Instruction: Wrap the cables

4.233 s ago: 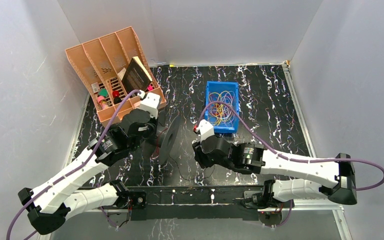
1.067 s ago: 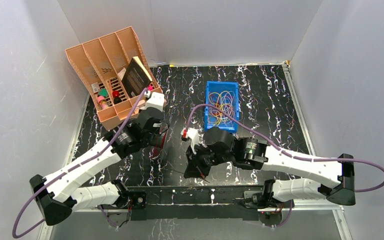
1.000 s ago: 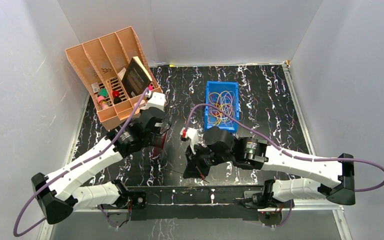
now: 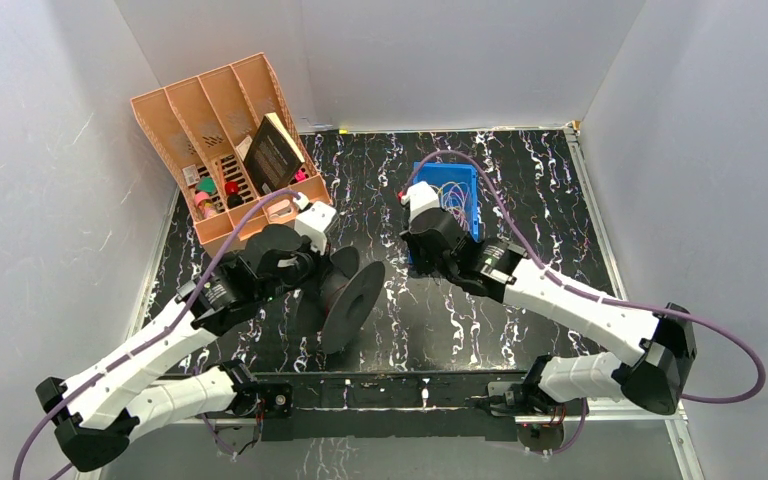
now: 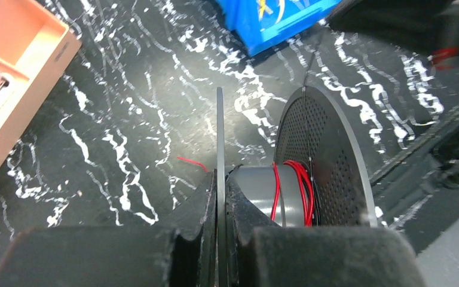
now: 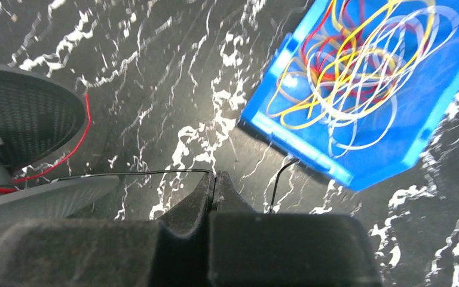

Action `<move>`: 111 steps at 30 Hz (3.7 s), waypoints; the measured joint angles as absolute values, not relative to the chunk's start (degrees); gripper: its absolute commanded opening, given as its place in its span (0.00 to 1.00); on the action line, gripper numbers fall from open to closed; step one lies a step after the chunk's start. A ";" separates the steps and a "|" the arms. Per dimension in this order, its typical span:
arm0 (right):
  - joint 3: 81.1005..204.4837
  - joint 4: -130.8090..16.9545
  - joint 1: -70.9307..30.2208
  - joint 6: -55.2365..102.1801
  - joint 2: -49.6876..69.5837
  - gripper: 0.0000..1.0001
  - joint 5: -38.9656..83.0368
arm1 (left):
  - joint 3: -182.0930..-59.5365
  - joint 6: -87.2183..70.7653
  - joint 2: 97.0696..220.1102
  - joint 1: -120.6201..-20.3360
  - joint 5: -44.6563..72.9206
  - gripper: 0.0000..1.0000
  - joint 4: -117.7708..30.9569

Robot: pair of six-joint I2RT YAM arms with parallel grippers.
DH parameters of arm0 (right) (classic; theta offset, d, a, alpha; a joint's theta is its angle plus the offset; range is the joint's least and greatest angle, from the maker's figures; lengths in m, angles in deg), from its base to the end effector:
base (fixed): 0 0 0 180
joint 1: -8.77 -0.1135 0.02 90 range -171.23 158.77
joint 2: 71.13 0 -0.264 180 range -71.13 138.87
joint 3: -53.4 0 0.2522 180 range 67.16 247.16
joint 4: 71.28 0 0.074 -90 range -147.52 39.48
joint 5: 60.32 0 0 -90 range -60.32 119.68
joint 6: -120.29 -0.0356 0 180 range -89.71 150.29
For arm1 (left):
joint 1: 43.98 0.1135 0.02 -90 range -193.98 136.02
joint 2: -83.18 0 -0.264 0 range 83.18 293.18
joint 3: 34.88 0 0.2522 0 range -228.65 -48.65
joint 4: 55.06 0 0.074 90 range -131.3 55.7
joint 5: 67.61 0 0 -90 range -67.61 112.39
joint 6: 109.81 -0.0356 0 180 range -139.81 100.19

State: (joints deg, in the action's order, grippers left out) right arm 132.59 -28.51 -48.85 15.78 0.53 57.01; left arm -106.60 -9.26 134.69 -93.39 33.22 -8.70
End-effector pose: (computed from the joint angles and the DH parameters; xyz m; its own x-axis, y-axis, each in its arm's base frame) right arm 0.1601 0.2220 0.3362 -0.4368 -0.2732 -0.8571 -0.4545 0.8892 -0.0518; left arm 0.1288 -0.1401 0.3592 -0.3984 0.1886 -0.8976 0.5729 0.8154 -0.0829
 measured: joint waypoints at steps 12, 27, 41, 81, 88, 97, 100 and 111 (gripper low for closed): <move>116.06 -41.51 -42.84 8.79 -5.16 0.14 41.18 | -109.29 -8.45 132.11 -93.36 27.13 0.00 -9.29; 102.14 -48.68 -41.07 0.40 -9.00 0.19 32.42 | -113.03 -4.93 129.42 -93.36 27.43 0.00 -9.14; 99.32 -52.88 -41.05 -3.91 -12.79 0.31 27.90 | -113.64 -0.65 129.49 -93.36 33.18 0.00 -10.45; 96.22 -63.52 -41.23 -11.71 -2.19 0.13 27.76 | -113.77 6.30 130.25 -93.36 34.08 0.00 -14.30; 94.95 -63.59 -41.53 -12.30 -3.63 0.00 27.98 | -113.75 6.48 129.73 -93.36 37.25 0.00 -14.28; 93.46 -63.68 -49.82 -14.97 -7.41 0.00 31.02 | -113.77 7.72 133.05 -93.36 48.70 0.00 -14.30; 93.77 -63.26 -56.02 -15.73 -7.39 0.00 34.15 | -113.77 7.79 135.50 -93.39 51.80 0.00 -14.34; 106.82 -56.90 -68.50 -14.71 -4.00 0.00 39.54 | -112.83 5.47 141.49 -93.47 59.89 0.00 -17.16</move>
State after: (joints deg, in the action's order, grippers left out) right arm 106.82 -56.90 -68.50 -14.71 -4.00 39.54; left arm -112.83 5.47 141.49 -93.47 59.89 -17.16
